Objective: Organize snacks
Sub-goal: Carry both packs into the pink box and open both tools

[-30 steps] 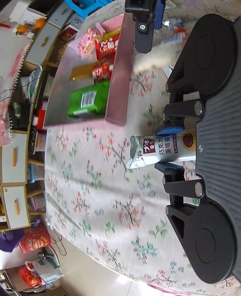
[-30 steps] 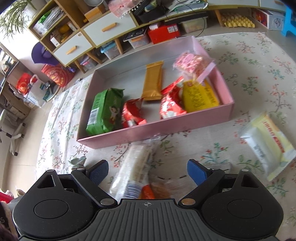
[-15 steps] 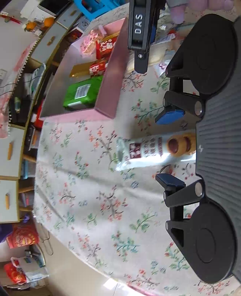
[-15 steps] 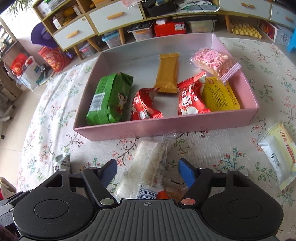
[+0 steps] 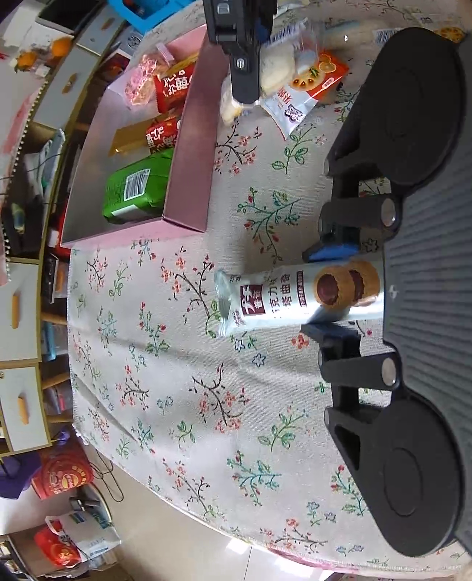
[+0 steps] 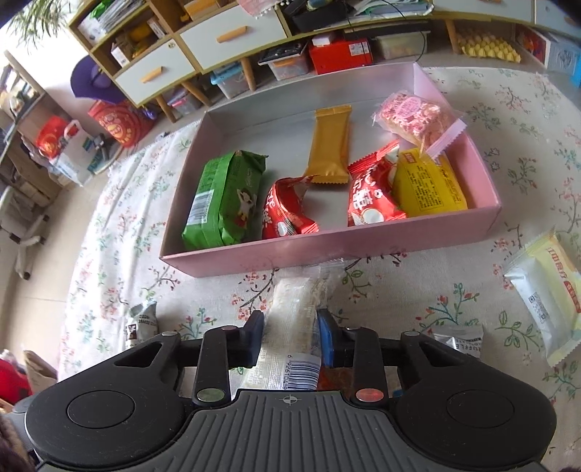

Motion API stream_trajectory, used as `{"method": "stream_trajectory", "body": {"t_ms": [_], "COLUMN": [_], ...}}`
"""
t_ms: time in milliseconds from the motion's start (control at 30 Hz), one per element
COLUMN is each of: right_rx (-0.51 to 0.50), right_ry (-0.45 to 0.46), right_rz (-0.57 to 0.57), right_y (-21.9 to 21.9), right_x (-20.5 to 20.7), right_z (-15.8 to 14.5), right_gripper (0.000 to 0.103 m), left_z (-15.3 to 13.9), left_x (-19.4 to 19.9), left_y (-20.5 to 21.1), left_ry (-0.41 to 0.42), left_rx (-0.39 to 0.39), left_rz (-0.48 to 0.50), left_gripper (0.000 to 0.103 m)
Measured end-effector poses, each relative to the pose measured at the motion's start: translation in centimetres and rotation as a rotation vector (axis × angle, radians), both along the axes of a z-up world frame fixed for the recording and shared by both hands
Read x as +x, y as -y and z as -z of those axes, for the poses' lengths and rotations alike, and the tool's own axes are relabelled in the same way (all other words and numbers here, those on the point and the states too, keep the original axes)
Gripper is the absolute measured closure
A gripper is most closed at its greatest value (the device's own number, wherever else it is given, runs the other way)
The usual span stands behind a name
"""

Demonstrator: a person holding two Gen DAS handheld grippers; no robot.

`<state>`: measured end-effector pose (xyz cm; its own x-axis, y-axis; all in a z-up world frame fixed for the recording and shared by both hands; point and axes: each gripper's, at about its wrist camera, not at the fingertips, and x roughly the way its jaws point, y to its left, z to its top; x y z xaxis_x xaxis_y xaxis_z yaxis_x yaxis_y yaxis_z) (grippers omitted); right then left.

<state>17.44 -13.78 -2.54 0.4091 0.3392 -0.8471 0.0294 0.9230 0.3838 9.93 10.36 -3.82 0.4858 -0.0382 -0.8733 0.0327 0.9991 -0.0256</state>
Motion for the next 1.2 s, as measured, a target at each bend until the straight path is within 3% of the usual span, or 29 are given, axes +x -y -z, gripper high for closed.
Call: {"method": "stream_trajectory", "body": {"t_ms": [300,867,1200], "right_rx": [0.036,0.1,0.121], "right_ry": [0.007,0.059,0.059], "right_rz": [0.011,0.027,0.115], "right_y": [2.5,6.0,7.9], "right_x": [-0.7,-2.2,0.3], "right_z": [-1.0,-3.4,-4.5], "right_gripper": [0.074,0.074,0.074], "left_z": [-0.6,-3.2,-5.3], "left_x": [0.2,0.4,3.6], "left_y": [-0.7,-0.1,2.0], "left_ry": [-0.001,0.079,0.113], "left_rx": [-0.057,-0.124,-0.174], "left_rz": [-0.032,-0.042,-0.008], "left_gripper": [0.075,0.075,0.075]}}
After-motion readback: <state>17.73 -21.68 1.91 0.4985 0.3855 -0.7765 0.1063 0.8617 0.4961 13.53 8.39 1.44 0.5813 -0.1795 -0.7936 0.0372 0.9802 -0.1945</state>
